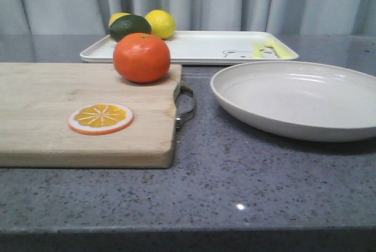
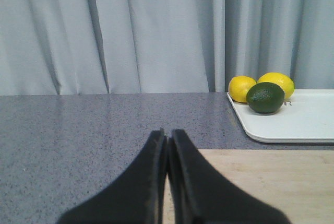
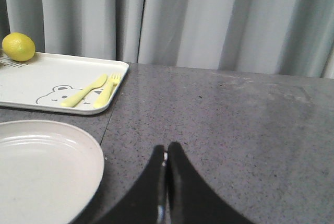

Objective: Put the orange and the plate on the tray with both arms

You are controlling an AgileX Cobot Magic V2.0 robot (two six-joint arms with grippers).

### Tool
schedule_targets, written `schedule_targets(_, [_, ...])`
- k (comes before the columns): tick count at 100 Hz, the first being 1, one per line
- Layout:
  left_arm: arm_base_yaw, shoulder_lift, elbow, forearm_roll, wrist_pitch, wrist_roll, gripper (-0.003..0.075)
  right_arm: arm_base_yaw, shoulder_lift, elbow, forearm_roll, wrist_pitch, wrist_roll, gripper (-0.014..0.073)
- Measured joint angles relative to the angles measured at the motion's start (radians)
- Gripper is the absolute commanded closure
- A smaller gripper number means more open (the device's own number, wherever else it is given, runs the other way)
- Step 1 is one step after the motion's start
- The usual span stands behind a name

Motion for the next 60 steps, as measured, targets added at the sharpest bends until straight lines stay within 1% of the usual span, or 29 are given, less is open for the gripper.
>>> schedule_targets(13, [0.0, 0.104, -0.088, 0.029, -0.012, 0.0, 0.0741, 0.0, 0.111, -0.1, 0.002, 0.016, 0.0, 0.0659])
schedule_targets(29, [0.0, 0.224, -0.17, 0.033, -0.066, 0.0, 0.0741, 0.0, 0.226, -0.186, 0.003, 0.012, 0.0, 0.0659])
schedule_targets(44, [0.0, 0.312, -0.22, 0.036, -0.102, 0.0, 0.0741, 0.0, 0.305, -0.231, 0.003, -0.014, 0.0, 0.0659])
schedule_targets(60, [0.0, 0.348, -0.231, 0.037, -0.147, 0.0, 0.0741, 0.0, 0.332, -0.24, 0.003, -0.03, 0.0, 0.0659])
